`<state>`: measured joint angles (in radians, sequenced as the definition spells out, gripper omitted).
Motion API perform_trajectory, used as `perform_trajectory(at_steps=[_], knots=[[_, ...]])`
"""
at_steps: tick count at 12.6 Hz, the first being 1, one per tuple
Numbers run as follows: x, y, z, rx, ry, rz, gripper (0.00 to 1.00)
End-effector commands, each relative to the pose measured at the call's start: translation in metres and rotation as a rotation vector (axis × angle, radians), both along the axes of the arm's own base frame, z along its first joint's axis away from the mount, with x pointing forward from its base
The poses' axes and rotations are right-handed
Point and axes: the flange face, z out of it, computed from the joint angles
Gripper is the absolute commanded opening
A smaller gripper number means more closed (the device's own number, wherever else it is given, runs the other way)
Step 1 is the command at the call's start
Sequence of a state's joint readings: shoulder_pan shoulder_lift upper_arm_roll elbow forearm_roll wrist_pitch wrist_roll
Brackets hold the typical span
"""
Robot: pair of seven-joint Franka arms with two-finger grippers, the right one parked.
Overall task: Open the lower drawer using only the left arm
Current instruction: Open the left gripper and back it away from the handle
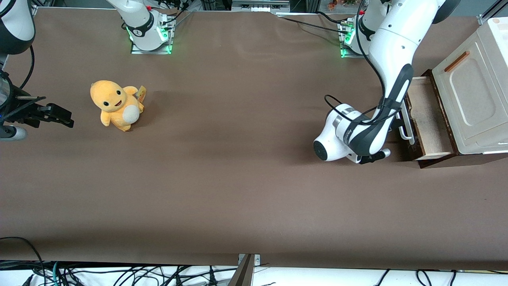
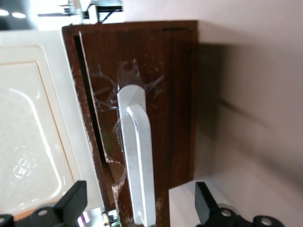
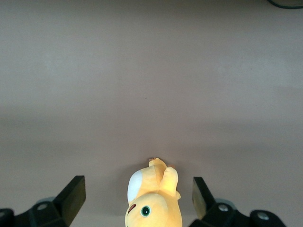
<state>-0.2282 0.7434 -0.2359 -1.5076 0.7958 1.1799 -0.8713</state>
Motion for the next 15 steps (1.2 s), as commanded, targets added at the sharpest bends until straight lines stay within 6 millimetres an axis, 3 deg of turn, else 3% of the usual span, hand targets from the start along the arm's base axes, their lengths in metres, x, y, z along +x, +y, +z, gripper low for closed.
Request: perform_trajectory(at_steps=[1, 6, 10, 15], knots=[[0.024, -0.015, 0.040, -0.130, 0.000, 0.022, 1.00], [0.048, -0.031, 0.100, -0.326, -0.037, 0.058, 1.00], [0.069, -0.026, 0.159, -0.473, -0.050, 0.030, 1.00], [0.070, -0.021, 0.175, -0.504, -0.033, 0.010, 1.00]])
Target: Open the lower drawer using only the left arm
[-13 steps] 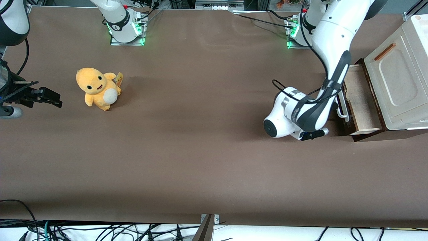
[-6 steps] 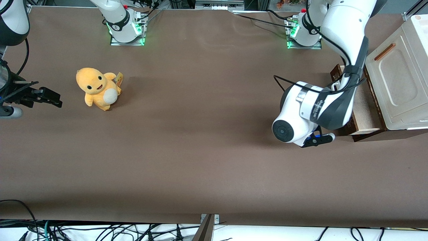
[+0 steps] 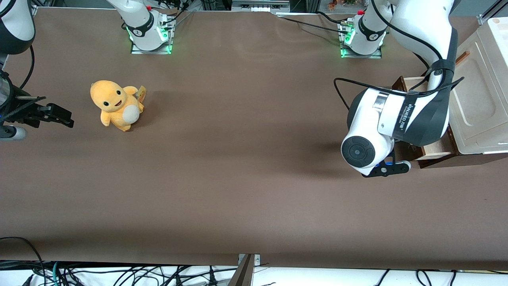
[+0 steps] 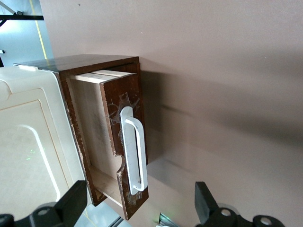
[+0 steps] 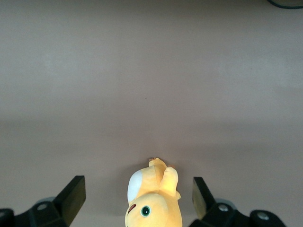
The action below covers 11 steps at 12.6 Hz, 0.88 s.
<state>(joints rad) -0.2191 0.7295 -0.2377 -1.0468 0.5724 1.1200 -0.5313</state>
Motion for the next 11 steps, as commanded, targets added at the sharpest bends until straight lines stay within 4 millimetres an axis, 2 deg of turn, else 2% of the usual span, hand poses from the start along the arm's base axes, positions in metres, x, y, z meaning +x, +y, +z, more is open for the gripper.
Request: perform_trajectory(at_steps=[1, 3, 8, 11], knots=[[0.002, 0.004, 0.011, -0.047, 0.014, 0.007, 1.00], [0.008, 0.016, 0.027, -0.114, 0.026, -0.018, 1.00], [0.023, 0.077, 0.065, -0.370, 0.078, -0.115, 1.00], [0.030, 0.104, 0.080, -0.484, -0.003, -0.057, 1.00]])
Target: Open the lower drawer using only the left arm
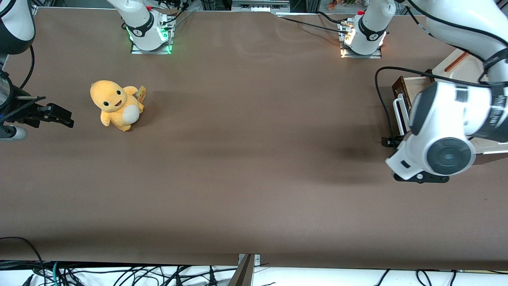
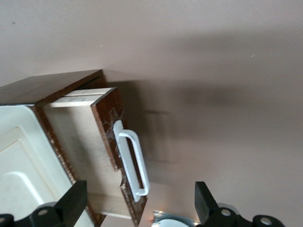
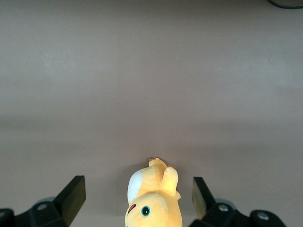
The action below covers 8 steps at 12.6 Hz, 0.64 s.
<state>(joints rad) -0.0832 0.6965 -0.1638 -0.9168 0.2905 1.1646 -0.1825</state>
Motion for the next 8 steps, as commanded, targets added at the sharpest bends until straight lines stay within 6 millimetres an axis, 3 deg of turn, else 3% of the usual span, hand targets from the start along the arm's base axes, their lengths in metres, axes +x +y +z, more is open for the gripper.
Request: perform_trajectory(at_steps=[1, 4, 8], knots=[[0.002, 0.021, 0.022, -0.099, -0.046, 0.037, 1.00], [0.003, 0.023, 0.027, -0.119, -0.060, 0.048, 1.00], [0.007, 0.039, 0.053, -0.174, -0.154, 0.080, 1.00]])
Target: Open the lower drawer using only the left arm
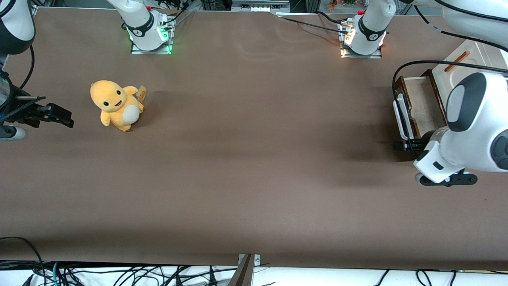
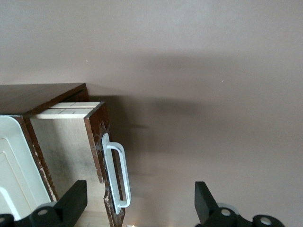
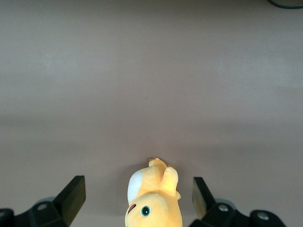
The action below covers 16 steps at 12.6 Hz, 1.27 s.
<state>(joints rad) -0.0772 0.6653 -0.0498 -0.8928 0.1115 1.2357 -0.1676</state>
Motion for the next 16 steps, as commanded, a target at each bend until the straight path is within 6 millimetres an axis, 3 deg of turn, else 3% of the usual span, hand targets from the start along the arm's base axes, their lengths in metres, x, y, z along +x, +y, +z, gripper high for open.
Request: perform_trajectory(at_steps=[1, 2, 7, 11, 13, 16], knots=[[0.001, 0.008, 0.026, -0.104, -0.080, 0.023, 1.00], [0.003, 0.021, 0.025, -0.136, -0.087, 0.055, 1.00], [0.007, 0.023, 0.014, -0.154, -0.136, 0.018, 1.00], [0.009, 0.024, 0.018, -0.163, -0.184, -0.051, 1.00], [0.008, 0.038, 0.021, -0.160, -0.195, -0.083, 1.00], [0.008, 0.039, 0.021, -0.159, -0.240, -0.083, 1.00]])
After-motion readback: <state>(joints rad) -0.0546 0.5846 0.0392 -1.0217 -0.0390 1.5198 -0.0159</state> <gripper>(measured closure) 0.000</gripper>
